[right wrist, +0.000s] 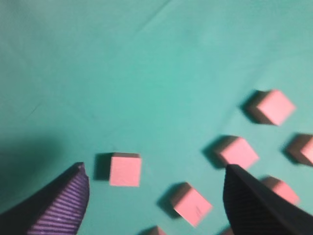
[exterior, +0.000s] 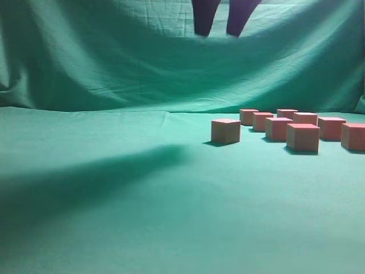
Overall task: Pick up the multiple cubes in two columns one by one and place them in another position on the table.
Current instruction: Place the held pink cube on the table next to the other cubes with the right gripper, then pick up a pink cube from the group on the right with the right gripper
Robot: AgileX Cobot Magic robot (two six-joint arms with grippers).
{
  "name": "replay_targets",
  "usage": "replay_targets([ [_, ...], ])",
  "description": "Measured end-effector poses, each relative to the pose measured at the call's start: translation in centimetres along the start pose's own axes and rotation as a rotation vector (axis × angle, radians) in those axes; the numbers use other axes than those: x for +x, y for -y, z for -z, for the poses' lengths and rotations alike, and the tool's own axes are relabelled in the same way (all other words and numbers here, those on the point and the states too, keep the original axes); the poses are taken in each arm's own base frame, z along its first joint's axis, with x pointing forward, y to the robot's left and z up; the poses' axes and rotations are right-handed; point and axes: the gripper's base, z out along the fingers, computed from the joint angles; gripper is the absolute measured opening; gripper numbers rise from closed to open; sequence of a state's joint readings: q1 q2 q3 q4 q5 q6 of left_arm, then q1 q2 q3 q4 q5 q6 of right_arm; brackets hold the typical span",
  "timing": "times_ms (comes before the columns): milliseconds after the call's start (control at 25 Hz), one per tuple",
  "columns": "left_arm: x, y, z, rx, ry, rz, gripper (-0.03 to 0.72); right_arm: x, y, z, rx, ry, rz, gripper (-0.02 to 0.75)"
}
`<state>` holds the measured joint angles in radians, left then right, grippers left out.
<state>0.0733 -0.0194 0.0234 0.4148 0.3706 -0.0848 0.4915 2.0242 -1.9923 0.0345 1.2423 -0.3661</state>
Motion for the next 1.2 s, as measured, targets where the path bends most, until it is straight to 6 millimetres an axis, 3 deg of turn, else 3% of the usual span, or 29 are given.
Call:
replay_targets([
  [120, 0.0, 0.0, 0.0, 0.0, 0.0, 0.0, 0.0, 0.9, 0.5, 4.1, 0.116, 0.038, -0.097, 0.559],
  [240, 0.0, 0.0, 0.0, 0.0, 0.0, 0.0, 0.0, 3.4, 1.0, 7.8, 0.187, 0.061, -0.215, 0.559],
  [360, 0.0, 0.0, 0.0, 0.0, 0.0, 0.0, 0.0, 7.5, 2.1, 10.7, 0.22, 0.064, -0.383, 0.559],
  [480, 0.0, 0.0, 0.0, 0.0, 0.0, 0.0, 0.0, 12.3, 3.3, 11.5, 0.247, 0.008, -0.55, 0.559],
  [640, 0.0, 0.0, 0.0, 0.0, 0.0, 0.0, 0.0, 18.2, 3.6, 10.4, 0.259, -0.107, -0.726, 0.559],
  [760, 0.0, 0.0, 0.0, 0.0, 0.0, 0.0, 0.0, 21.0, 2.7, 8.6, 0.252, -0.162, -0.791, 0.559],
  [960, 0.0, 0.0, 0.0, 0.0, 0.0, 0.0, 0.0, 23.6, 0.8, 3.7, 0.169, -0.193, -0.834, 0.559],
  [1200, 0.0, 0.0, 0.0, 0.0, 0.0, 0.0, 0.0, 24.6, 0.6, -0.6, 0.159, -0.129, -0.841, 0.559],
])
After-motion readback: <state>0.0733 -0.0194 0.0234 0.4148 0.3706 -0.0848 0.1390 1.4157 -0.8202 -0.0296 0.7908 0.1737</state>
